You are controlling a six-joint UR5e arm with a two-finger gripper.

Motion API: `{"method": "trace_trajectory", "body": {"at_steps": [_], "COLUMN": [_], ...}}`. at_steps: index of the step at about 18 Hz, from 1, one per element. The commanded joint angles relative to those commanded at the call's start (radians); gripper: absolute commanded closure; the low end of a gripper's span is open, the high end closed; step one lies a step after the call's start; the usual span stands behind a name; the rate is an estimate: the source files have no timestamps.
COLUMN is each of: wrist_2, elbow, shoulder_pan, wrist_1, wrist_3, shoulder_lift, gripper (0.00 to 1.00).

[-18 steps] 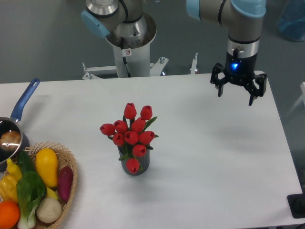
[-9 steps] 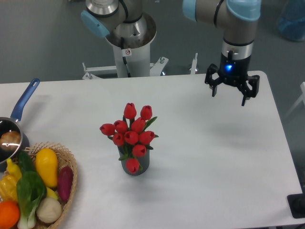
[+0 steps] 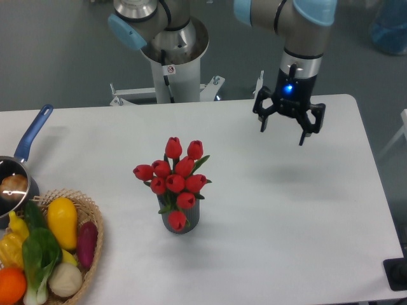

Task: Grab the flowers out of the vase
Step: 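Move the open gripper toward the red tulips above the grey vase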

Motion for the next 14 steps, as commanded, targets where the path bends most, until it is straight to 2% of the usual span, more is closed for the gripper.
{"method": "trace_trajectory", "body": {"at_steps": [3,7,14], "wrist_2": [-0.005,-0.011,-0.156], "elbow": [-0.006,-0.008,-0.011], "shoulder_pan": [-0.029,-0.113,-0.212], "wrist_1": [-0.034,-0.035,-0.031], "wrist_3": [0.000,0.000,0.008], "shoulder_lift": [0.022,0.020,-0.017], "gripper": [0.00,0.00,0.00]}}
